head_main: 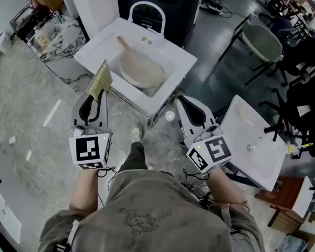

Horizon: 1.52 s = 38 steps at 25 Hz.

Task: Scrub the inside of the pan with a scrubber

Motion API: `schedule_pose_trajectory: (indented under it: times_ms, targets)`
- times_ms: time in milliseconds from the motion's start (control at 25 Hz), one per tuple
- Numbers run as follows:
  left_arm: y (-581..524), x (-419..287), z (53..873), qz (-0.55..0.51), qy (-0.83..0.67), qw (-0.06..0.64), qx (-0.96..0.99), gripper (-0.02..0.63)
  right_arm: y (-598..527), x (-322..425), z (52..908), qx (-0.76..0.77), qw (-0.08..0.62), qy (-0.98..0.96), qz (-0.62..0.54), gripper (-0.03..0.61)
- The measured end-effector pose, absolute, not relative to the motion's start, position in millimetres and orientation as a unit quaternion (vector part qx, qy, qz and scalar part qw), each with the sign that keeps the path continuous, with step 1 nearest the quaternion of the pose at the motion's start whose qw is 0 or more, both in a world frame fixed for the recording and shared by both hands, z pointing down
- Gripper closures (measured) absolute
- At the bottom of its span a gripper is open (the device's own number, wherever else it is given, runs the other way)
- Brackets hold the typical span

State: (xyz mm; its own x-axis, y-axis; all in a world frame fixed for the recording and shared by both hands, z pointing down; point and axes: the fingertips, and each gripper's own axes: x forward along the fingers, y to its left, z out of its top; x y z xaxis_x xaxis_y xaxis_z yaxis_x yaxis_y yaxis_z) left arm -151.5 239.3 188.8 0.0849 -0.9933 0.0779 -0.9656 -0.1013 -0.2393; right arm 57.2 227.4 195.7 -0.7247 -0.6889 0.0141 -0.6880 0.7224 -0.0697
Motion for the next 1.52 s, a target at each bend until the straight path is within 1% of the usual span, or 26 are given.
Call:
schedule_pose_trajectory:
  times_ms: [440,960,1160,1520]
  targets:
    - [147,-182,219,-0.128,0.661,0.029,-0.739,0.538,135,17,219,-0.366,-0.021,0.929,-0.056,0.541]
    - [13,-223,258,-0.180,0.630,-0.002,-0.756,0.538,13,-31,249,-0.379,-0.056,0.919,-0.088,0.541]
    - [-38,-238,279,-0.214,0.611,-0.008,-0.762,0.538,-28,-48,268,-0.391,-0.072,0.912,-0.101,0.541]
    - [-97,-232,339,-0.311,0.554,-0.001,-0.773,0.538,-67,-53,298,-0.421,-0.097,0.893,-0.124,0.541]
